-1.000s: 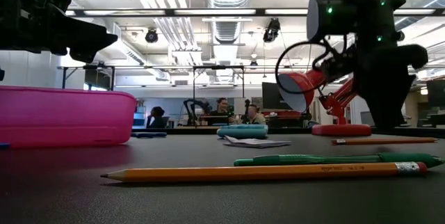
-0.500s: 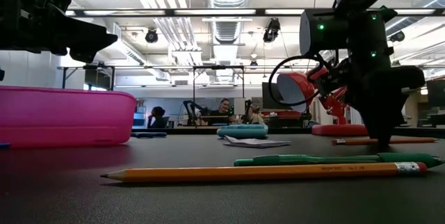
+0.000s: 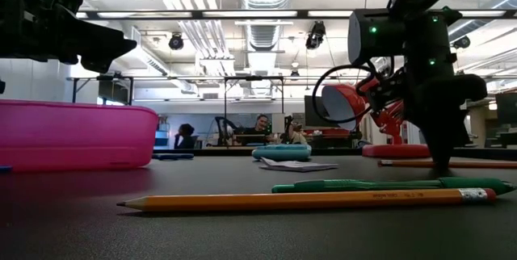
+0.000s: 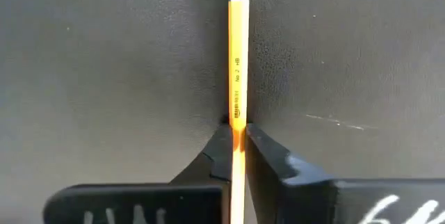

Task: Pack school essentials
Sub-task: Put the top orange pencil into the red supply box

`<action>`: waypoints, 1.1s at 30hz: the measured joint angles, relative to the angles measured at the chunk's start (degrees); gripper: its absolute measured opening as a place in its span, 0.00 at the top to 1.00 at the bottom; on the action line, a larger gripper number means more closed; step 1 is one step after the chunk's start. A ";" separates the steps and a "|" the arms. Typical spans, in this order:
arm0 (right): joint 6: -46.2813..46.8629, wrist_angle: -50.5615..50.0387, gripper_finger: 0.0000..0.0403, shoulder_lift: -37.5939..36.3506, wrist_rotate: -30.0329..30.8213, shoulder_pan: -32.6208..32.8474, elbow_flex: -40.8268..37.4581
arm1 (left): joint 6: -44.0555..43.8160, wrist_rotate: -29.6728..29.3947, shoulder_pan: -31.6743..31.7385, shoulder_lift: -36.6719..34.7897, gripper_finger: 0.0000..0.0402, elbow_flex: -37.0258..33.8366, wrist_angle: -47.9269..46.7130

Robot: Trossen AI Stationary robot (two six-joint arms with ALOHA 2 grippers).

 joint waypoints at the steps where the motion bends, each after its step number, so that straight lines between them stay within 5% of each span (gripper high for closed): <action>1: 0.68 -0.02 0.97 -0.23 -0.16 0.00 0.00 | 0.00 0.01 -0.01 0.00 0.56 0.00 0.02; 12: 12.40 0.49 0.97 -10.14 -2.92 0.22 3.55 | 0.00 0.01 -0.01 0.00 0.56 0.00 0.00; 16: 18.70 7.87 0.97 -15.41 -2.09 1.47 4.46 | 0.00 0.00 0.01 0.00 0.56 0.00 0.02; 24: 23.37 30.44 0.97 -19.76 10.85 6.68 4.98 | -0.07 -2.44 -0.01 -0.04 0.56 0.00 7.80; 33: 20.15 48.92 0.97 -13.96 24.71 11.62 4.98 | -0.88 -0.89 -0.02 1.07 0.56 0.00 26.73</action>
